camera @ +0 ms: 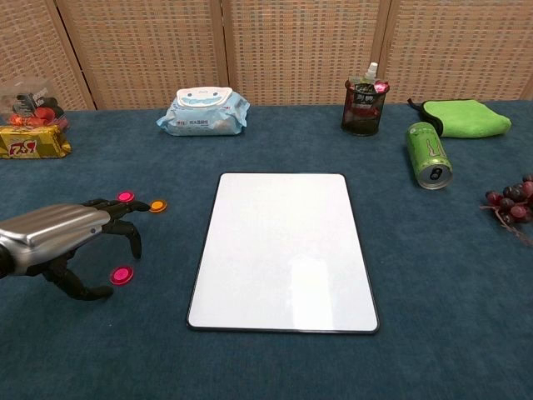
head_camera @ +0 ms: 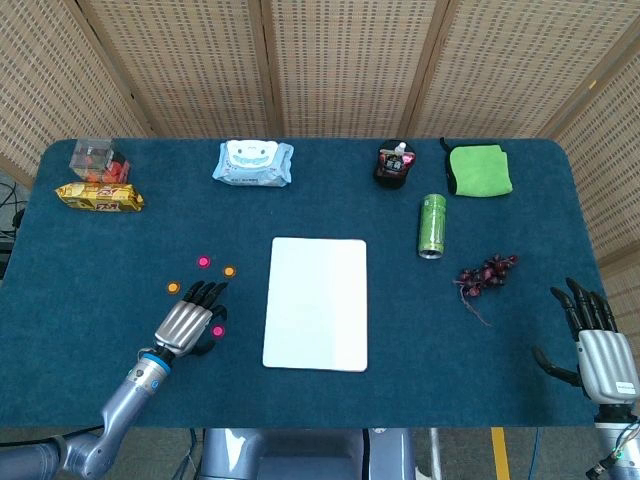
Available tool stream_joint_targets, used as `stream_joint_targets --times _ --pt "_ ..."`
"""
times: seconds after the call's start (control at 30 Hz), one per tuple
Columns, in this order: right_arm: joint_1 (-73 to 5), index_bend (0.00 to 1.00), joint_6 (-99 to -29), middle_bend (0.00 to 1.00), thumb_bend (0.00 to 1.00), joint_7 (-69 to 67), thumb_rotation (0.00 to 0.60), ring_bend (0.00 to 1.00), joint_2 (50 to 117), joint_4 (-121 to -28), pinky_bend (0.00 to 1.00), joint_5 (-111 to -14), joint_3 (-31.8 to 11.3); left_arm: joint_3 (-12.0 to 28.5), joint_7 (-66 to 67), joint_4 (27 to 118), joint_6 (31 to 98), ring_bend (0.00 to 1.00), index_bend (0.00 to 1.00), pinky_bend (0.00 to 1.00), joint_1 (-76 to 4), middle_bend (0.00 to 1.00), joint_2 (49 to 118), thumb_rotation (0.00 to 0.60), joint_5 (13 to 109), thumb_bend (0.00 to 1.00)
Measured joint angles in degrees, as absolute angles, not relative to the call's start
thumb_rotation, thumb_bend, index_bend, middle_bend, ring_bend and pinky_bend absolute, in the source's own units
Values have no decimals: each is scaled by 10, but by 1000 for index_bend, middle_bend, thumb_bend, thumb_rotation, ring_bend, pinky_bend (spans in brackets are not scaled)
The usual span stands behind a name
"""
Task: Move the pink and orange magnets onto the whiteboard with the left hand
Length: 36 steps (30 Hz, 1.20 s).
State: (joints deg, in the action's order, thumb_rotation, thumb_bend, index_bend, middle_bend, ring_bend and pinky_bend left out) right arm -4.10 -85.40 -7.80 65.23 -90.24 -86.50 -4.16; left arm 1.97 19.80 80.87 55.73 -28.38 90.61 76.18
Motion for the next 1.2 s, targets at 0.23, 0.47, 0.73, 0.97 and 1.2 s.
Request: stream_joint_targets --times 0.23,0.47,0.73,0.97,1.2 --pt "-41 95 -853 0 311 -80 600 0 652 -903 0 -864 -42 17 197 800 557 0 463 0 -286 0 913 600 756 303" --pt "-42 95 -853 0 311 -81 600 0 651 -903 0 -864 -42 16 197 795 558 0 530 0 -288 0 917 600 751 313" --pt "-42 95 -852 0 311 -81 600 0 651 -904 0 -864 -42 18 197 804 567 0 536 0 -287 0 910 600 749 312" --pt "-42 95 -852 0 313 -82 600 0 650 -904 0 -864 -41 32 209 828 569 0 536 0 -298 0 902 600 743 312" --pt "-43 95 -849 0 311 -84 600 0 649 -905 0 -862 -42 71 270 870 552 0 536 0 -336 0 901 600 702 312"
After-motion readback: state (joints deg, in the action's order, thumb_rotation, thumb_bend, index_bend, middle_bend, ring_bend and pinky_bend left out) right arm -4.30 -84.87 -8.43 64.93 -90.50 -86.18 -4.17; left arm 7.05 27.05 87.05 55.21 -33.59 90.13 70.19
